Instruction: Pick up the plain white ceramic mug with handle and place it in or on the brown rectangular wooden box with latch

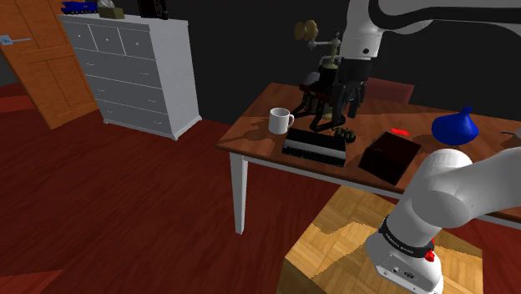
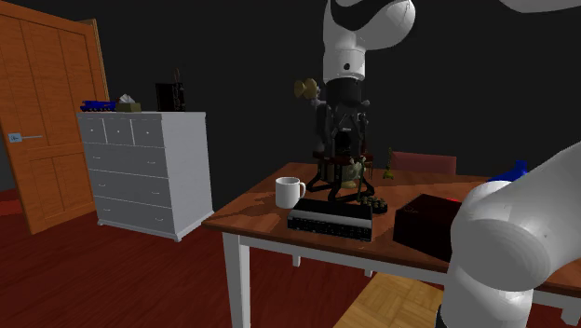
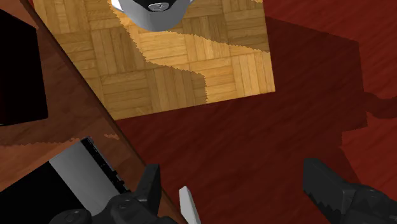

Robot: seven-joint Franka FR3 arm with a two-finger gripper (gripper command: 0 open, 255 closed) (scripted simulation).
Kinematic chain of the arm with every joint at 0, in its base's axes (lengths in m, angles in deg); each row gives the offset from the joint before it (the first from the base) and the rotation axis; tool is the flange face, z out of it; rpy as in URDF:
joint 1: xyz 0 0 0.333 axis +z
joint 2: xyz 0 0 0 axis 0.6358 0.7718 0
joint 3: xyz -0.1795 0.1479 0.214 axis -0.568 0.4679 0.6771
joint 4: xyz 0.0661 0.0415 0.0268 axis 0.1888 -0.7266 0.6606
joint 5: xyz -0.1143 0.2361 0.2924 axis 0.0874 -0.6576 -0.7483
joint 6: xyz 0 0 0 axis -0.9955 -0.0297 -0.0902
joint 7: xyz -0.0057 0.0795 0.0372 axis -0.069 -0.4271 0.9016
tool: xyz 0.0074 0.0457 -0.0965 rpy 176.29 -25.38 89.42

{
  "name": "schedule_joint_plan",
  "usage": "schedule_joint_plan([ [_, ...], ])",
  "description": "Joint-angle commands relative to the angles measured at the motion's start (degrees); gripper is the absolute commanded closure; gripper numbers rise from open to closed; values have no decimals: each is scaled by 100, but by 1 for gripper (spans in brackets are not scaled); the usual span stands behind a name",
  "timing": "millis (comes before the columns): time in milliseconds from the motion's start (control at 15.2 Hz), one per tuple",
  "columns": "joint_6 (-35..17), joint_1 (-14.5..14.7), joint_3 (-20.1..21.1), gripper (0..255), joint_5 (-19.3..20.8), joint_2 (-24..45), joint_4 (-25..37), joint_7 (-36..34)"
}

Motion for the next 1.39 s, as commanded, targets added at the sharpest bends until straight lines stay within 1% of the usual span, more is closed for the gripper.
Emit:
schedule_joint_plan([
  [0, 0, 0, 0, 0, 0, 0, 0, 0],
  [330, -804, -60, -139, 0, 193, 926, 176, 233],
  [660, -1500, -111, -274, 0, 326, 1921, 539, 435],
  [990, -2057, -156, -403, 0, 400, 2951, 1082, 618],
  [1320, -2456, -209, -515, 0, 412, 3997, 1801, 792],
])
